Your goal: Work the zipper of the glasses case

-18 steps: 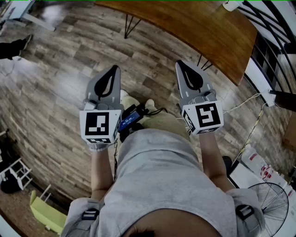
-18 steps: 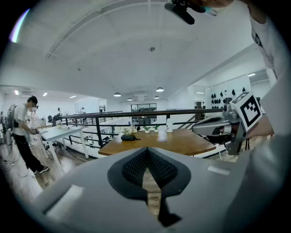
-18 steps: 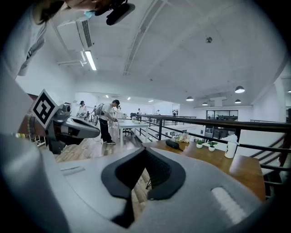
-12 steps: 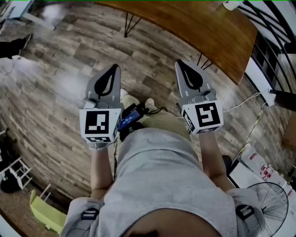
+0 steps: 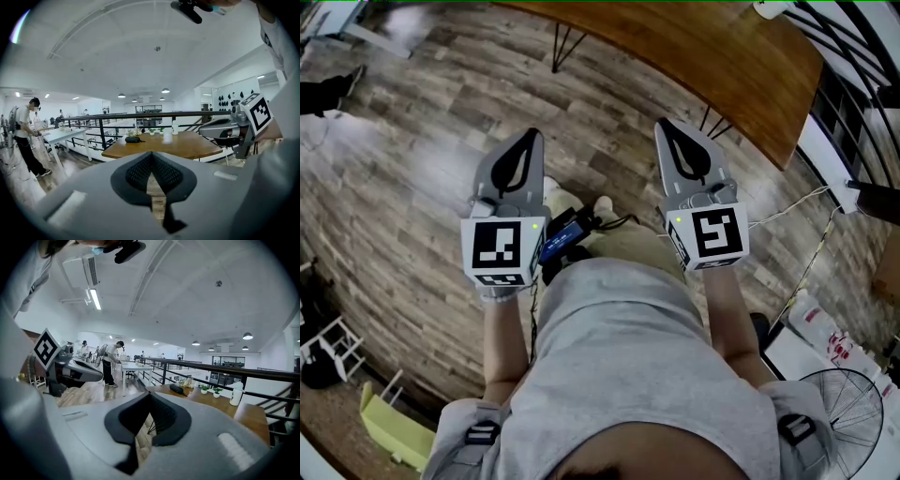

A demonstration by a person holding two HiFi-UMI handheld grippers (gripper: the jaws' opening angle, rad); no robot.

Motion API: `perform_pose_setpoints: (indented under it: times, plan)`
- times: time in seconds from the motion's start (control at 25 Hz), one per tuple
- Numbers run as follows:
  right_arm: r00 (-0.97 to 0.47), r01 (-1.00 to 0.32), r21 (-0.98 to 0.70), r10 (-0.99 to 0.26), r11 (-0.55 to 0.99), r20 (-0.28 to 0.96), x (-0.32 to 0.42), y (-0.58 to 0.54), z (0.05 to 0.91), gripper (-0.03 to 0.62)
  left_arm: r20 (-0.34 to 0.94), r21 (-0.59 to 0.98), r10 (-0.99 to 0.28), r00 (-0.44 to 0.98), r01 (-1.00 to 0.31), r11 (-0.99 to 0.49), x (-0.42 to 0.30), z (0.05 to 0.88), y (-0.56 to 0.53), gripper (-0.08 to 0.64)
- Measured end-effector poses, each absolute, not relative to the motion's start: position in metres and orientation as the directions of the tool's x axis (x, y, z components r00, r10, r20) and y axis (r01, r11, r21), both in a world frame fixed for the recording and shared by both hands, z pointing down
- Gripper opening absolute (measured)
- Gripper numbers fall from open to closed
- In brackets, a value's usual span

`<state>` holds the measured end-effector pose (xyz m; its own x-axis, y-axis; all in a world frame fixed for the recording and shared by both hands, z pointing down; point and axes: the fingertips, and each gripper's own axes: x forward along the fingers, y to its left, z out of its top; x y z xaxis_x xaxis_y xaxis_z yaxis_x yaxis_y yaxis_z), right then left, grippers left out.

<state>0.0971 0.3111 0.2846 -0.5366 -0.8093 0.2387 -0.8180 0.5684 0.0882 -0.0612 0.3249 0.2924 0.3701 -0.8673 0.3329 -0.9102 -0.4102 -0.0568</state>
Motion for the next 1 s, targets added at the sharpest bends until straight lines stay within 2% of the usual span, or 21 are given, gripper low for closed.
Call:
perform_pose_setpoints:
  times: [0.16, 0.24, 0.32, 1.0]
  plan:
    - [-0.532, -0.829, 0.054, -0.815, 0.557, 0.229, 0.099, 0.31, 0.284, 0.003, 0.325, -0.031, -0.867, 0.378, -0.912, -0.41, -0.06, 0.292, 0.324, 0.012]
    - [-0.54, -0.827, 0.031, -0.809, 0.561, 0.232, 0.099, 0.311, 0.283, 0.078, 0.327, -0.015, -0.861, 0.389, -0.909, -0.416, -0.057, 0.293, 0.325, 0.069]
    - [-0.55, -0.823, 0.011, -0.802, 0.567, 0.233, 0.098, 0.313, 0.282, 0.118, 0.329, -0.005, -0.858, 0.395, -0.908, -0.42, -0.054, 0.292, 0.326, 0.147]
    - [-0.535, -0.836, 0.006, -0.817, 0.549, 0.216, 0.117, 0.303, 0.281, 0.124, 0.319, -0.029, -0.864, 0.39, -0.907, -0.42, -0.043, 0.283, 0.31, 0.146]
